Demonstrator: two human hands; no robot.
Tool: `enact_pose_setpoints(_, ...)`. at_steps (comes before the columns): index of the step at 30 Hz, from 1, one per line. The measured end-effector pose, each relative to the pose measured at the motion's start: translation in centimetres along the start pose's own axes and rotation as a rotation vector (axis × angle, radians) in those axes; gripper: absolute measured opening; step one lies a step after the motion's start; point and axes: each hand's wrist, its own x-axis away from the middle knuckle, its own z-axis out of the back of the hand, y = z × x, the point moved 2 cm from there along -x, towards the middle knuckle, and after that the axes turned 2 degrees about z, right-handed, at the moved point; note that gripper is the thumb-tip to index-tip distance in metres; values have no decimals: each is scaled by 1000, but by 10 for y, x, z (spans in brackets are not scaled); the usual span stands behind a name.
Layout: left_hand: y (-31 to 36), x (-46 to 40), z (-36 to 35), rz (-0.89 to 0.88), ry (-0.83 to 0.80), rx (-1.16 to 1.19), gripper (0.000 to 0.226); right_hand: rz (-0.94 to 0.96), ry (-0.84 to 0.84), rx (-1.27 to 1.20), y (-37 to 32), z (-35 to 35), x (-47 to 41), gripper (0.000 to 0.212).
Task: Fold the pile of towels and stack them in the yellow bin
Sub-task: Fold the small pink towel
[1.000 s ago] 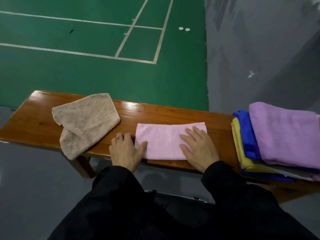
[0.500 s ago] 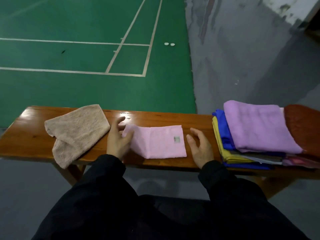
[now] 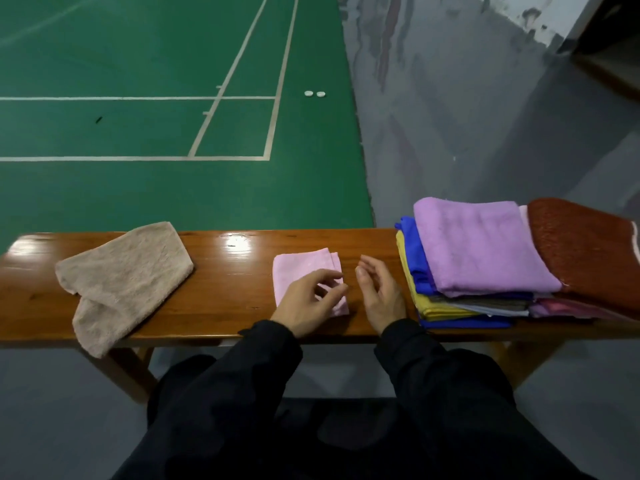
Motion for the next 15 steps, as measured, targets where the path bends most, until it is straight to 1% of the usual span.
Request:
enact_pose_setpoints(2,-15,11,6,24,163,3,16,20,1,50,2,-1,0,58)
enact_pose_setpoints(3,-25,16,12,70,271,-29,14,42,-2,88,3,-2,0,52)
enact_pose_setpoints(5,-47,23,23,215,427,-125,25,87,-30,206,4,-8,0,39)
enact_pose_setpoints(6,-54,24,27,284,455,-135,33,106,-44,259,3,-12,0,33)
enact_pose_setpoints(8,-62,25,28,327,431,-77,48,124,-51,292,-2,-21,1,26)
enact_pose_setpoints(10,-63,26,25,271,367,-59,60,168,-48,308,-5,-28,7,23)
enact_pose_setpoints(12,-65,31,24,192,293,-88,66,239,-13,305,-3,-30,15,22)
enact_pose_setpoints(14,-70,35,27,143,228,-79,74,281,-6,282,1,-25,20,28)
enact_pose_setpoints(15,-72,37,29,139,204,-66,78,291,-46,276,3,-22,20,33)
